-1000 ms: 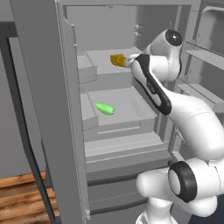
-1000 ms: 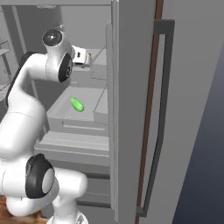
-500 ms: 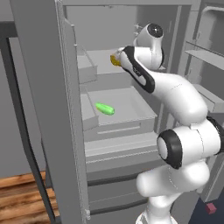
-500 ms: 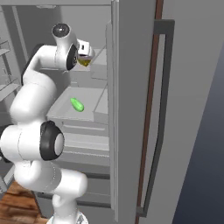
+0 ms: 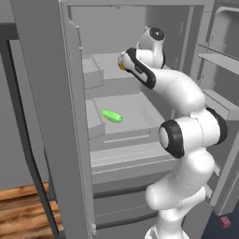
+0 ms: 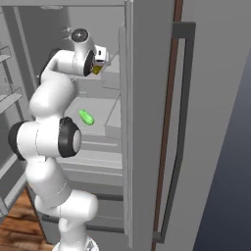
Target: Take the cheese, shrimp, and corn from the fridge and place them on the plate on the dining counter to create an appetizer plate.
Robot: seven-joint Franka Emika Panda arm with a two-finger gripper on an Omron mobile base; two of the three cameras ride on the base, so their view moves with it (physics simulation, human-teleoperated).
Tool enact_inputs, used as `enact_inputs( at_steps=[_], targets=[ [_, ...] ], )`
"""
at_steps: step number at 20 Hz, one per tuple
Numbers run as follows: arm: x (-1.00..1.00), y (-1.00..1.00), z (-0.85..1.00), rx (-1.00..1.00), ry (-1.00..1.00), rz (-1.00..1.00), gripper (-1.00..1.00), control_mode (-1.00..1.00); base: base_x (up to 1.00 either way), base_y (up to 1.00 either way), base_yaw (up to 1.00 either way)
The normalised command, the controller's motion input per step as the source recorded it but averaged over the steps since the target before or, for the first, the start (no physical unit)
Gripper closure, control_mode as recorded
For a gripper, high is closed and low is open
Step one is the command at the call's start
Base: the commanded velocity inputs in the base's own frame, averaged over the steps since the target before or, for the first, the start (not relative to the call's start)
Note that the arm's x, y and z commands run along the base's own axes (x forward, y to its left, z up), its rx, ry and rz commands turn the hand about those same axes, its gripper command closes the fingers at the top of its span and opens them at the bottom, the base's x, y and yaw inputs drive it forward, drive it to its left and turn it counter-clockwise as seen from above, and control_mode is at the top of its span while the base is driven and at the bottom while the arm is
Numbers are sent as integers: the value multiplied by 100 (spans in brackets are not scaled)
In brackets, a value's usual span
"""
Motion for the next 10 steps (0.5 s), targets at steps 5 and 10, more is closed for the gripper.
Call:
enact_inputs(
  at_steps=[5,10],
  targets=[
    [50,0,-14,0,0,9,-100,-100,0,0,0],
    [35,0,-9,0,0,8,-100,-100,0,0,0]
  ],
)
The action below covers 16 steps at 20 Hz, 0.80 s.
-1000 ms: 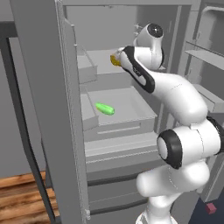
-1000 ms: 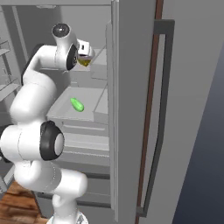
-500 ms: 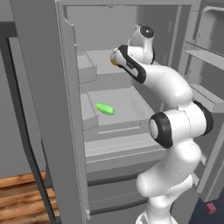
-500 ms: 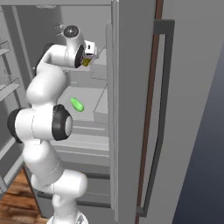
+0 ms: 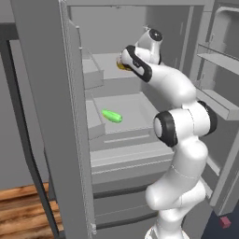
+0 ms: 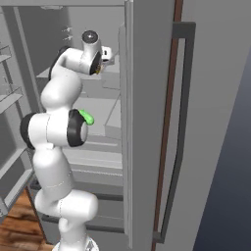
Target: Take the cheese, shrimp, and corn from the fridge and place them on the plate on the dining counter to create an appetizer plate.
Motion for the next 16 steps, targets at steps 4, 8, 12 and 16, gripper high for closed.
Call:
enact_inputs(
  at_steps=[4,8,12,16],
  targets=[
    [44,0,-18,0,0,6,-100,-100,0,0,0],
    [36,0,-25,0,0,5,-100,-100,0,0,0],
    [33,9,-30,0,2,5,100,-100,0,0,0],
    [4,14,-24,0,0,4,100,-100,0,0,0]
  ],
)
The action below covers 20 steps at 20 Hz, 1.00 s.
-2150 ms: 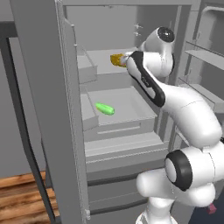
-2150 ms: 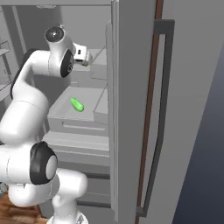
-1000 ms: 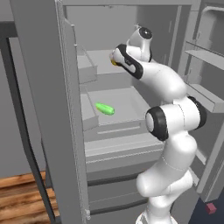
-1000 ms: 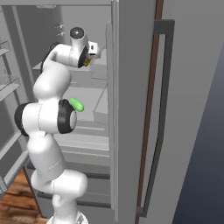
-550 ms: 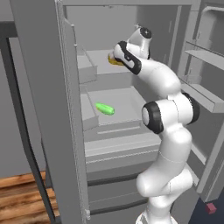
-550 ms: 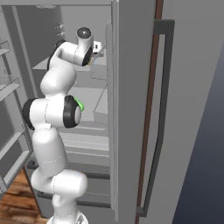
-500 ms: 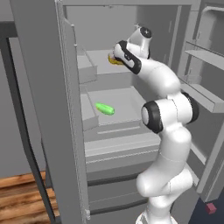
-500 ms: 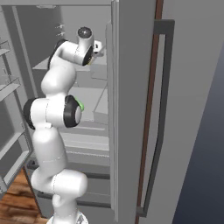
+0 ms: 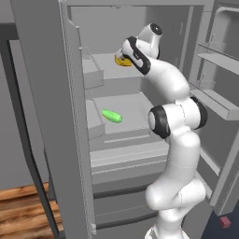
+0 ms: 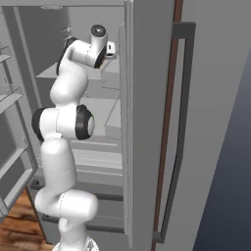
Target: Take the cheese, shrimp, and corn from the fridge and place them on the plate on the dining counter to create an appetizer plate.
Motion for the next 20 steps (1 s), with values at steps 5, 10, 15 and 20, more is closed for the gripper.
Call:
enact_inputs(
  at_steps=[5,10,15,20],
  targets=[
    [-17,24,-22,0,0,1,100,-100,0,0,0],
    [-75,21,-18,0,-2,0,100,-100,0,0,0],
    [-100,0,-1,0,-17,0,100,-100,0,0,0],
    [-100,0,-3,1,-28,0,100,-100,0,0,0]
  ],
)
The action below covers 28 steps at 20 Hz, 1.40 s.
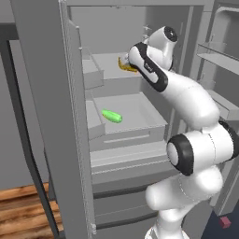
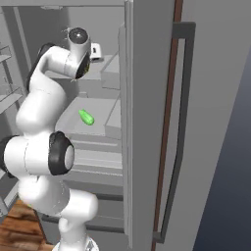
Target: Take the cheese, shrimp, and corn from the fridge and place them on the plate on the dining counter to create an appetizer plate.
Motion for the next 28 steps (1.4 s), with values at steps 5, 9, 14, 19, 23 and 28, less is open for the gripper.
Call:
enact_inputs(
  at_steps=[5,9,14,19,23,28],
  targets=[
    [-100,-7,1,1,-15,-2,100,-100,0,0,0],
    [-100,-15,4,0,-1,0,100,-100,0,0,0],
    [-100,-11,-7,0,6,0,100,-100,0,0,0],
    [-77,-6,-22,0,14,0,100,-100,0,0,0],
    [-29,-8,-5,0,7,0,100,100,-19,0,0],
    [0,0,0,0,0,0,100,100,-100,0,16]
  ],
)
